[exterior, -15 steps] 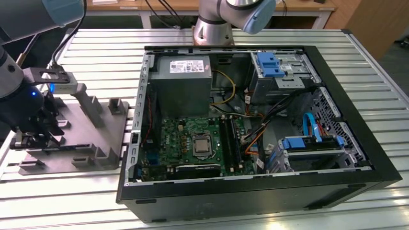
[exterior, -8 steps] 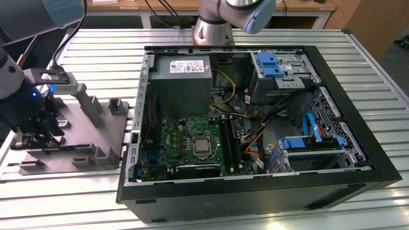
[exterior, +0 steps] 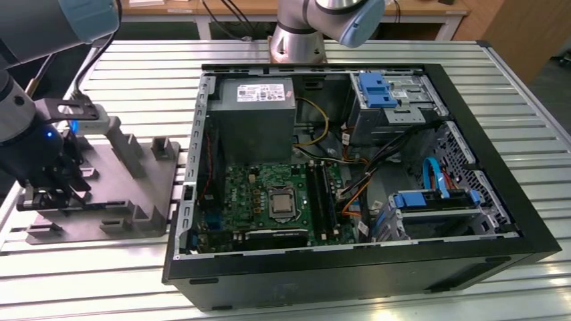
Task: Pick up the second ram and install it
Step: 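Pick up the second ram and move it above second insertion slot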
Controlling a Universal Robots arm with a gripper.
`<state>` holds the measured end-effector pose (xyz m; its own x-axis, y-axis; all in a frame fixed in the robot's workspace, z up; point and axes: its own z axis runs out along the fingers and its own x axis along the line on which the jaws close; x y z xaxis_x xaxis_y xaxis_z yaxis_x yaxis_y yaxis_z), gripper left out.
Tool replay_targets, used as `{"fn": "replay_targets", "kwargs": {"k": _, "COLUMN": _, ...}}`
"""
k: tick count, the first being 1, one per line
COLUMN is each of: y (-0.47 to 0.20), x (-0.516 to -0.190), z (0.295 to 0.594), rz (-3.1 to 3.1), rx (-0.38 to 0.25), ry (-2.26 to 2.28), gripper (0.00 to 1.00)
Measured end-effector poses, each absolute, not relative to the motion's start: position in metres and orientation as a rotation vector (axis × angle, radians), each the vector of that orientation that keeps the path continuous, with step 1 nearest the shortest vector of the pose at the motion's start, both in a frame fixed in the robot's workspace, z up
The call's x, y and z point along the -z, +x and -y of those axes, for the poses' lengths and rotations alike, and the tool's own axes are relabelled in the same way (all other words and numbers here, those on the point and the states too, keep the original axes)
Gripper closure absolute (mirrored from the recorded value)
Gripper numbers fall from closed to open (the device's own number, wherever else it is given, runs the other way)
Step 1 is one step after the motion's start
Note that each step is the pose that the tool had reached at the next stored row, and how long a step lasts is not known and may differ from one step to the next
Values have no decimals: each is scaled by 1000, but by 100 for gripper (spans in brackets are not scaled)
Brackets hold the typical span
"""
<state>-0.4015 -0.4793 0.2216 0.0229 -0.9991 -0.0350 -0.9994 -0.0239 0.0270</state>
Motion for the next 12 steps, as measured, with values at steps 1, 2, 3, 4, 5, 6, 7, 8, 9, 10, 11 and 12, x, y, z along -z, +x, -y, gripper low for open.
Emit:
{"fn": "replay_targets", "kwargs": {"k": 1, "y": -402, "x": -221, "z": 479, "rz": -2191, "rx": -69, "ry": -2243, "gripper": 64}}
{"fn": "replay_targets", "kwargs": {"k": 2, "y": -402, "x": -221, "z": 479, "rz": -2191, "rx": -69, "ry": -2243, "gripper": 64}}
{"fn": "replay_targets", "kwargs": {"k": 3, "y": -402, "x": -220, "z": 479, "rz": -2191, "rx": -69, "ry": -2243, "gripper": 64}}
{"fn": "replay_targets", "kwargs": {"k": 4, "y": -402, "x": -220, "z": 479, "rz": -2191, "rx": -69, "ry": -2243, "gripper": 64}}
{"fn": "replay_targets", "kwargs": {"k": 5, "y": -402, "x": -219, "z": 479, "rz": -2191, "rx": -69, "ry": -2243, "gripper": 64}}
{"fn": "replay_targets", "kwargs": {"k": 6, "y": -402, "x": -219, "z": 479, "rz": -2191, "rx": -69, "ry": -2243, "gripper": 64}}
{"fn": "replay_targets", "kwargs": {"k": 7, "y": -402, "x": -218, "z": 479, "rz": -2191, "rx": -69, "ry": -2243, "gripper": 64}}
{"fn": "replay_targets", "kwargs": {"k": 8, "y": -402, "x": -218, "z": 479, "rz": -2191, "rx": -69, "ry": -2243, "gripper": 64}}
{"fn": "replay_targets", "kwargs": {"k": 9, "y": -402, "x": -218, "z": 479, "rz": -2191, "rx": -69, "ry": -2243, "gripper": 64}}
{"fn": "replay_targets", "kwargs": {"k": 10, "y": -402, "x": -217, "z": 479, "rz": -2191, "rx": -69, "ry": -2243, "gripper": 64}}
{"fn": "replay_targets", "kwargs": {"k": 11, "y": -402, "x": -217, "z": 479, "rz": -2191, "rx": -69, "ry": -2243, "gripper": 64}}
{"fn": "replay_targets", "kwargs": {"k": 12, "y": -402, "x": -217, "z": 479, "rz": -2191, "rx": -69, "ry": -2243, "gripper": 64}}
